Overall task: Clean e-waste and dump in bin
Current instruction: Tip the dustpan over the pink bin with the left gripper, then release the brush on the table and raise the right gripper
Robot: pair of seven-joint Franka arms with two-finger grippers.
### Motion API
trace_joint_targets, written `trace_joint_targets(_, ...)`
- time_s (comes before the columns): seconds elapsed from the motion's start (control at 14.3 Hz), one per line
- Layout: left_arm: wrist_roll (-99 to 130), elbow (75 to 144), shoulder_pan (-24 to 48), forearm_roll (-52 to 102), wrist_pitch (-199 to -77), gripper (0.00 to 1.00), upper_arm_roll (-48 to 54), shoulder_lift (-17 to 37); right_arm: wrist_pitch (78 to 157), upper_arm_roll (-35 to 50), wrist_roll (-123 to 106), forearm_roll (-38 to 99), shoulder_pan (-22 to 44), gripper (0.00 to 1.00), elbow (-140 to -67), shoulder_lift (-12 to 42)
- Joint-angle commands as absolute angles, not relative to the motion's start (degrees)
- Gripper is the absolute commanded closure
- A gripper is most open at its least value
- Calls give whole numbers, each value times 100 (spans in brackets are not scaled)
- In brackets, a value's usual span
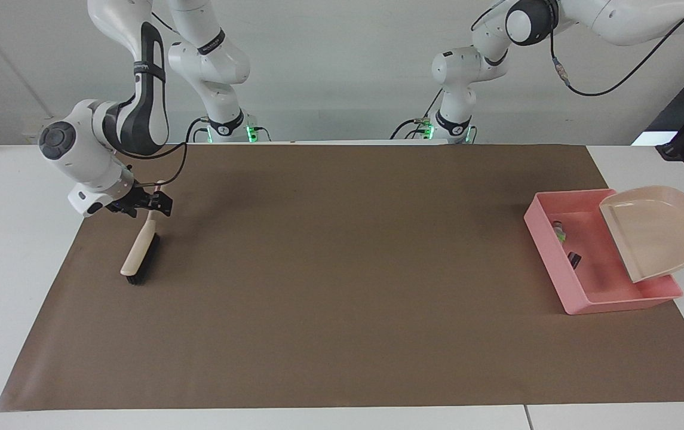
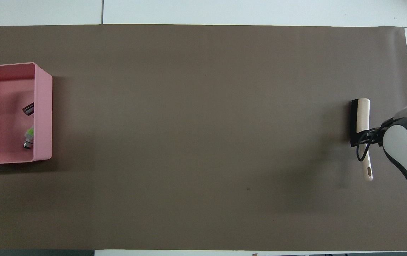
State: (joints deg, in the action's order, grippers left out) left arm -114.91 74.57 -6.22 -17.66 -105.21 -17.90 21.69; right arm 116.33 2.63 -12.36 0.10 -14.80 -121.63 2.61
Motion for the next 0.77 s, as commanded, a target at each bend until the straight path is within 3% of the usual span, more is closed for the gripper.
trace_joint_targets(0.0,-10708,7646,-230,-2695,-10556,100,-1872,1882,11751,343,-1362,9,-1293,0,-11805,62)
trace_joint_targets(0.35,-9933,7928,333,-3654,-10459,100,-1872,1425,11515,343,-917,-123,-1231,0,-11138,-53)
trace_joint_targets(0.7,-9380,8243,641,-4349,-10362,100,-1872,1117,9268,413,595,-132,-1038,0,-9434,-44)
